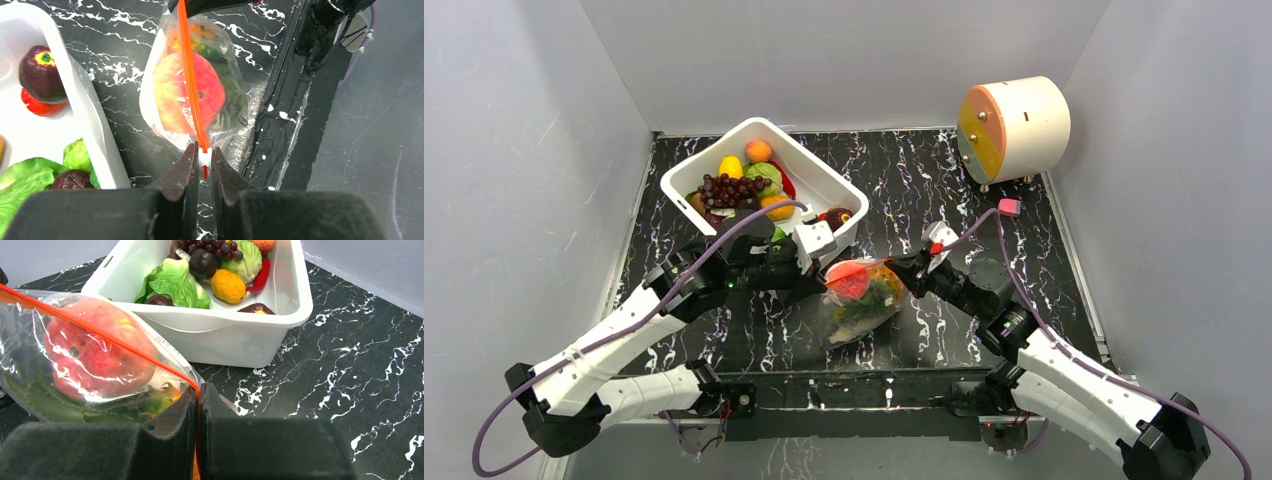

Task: Place the food in the zip-top bag and seal the zipper
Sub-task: Zip the zipper food storage bag at the center of the board.

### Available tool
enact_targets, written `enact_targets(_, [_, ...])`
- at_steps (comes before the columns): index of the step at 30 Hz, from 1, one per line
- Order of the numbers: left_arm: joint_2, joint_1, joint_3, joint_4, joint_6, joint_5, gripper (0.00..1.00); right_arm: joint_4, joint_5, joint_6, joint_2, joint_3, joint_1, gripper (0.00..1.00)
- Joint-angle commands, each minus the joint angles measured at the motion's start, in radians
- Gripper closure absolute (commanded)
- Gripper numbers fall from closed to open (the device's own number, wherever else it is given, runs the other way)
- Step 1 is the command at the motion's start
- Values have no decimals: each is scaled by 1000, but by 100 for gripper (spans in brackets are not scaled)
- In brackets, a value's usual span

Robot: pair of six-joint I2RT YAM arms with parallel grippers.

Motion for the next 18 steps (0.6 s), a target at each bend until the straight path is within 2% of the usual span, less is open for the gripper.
enact_targets(1, [-77,-1,15,-82,48,-9,100,-113,172,-44,-34,56,-41,100])
enact_targets(6, [-75,-1,34,45,127,-37,100,-263,271,-95,-108,166,-41,100])
enact_targets(9, [-22,0,81,107,175,-25,100,-377,307,-158,-121,261,-41,100])
enact_targets(13, [68,-1,165,110,227,-21,100,-521,329,-196,-104,374,-41,100])
enact_targets(18, [121,-1,160,105,224,-20,100,-588,459,-216,-145,417,-41,100])
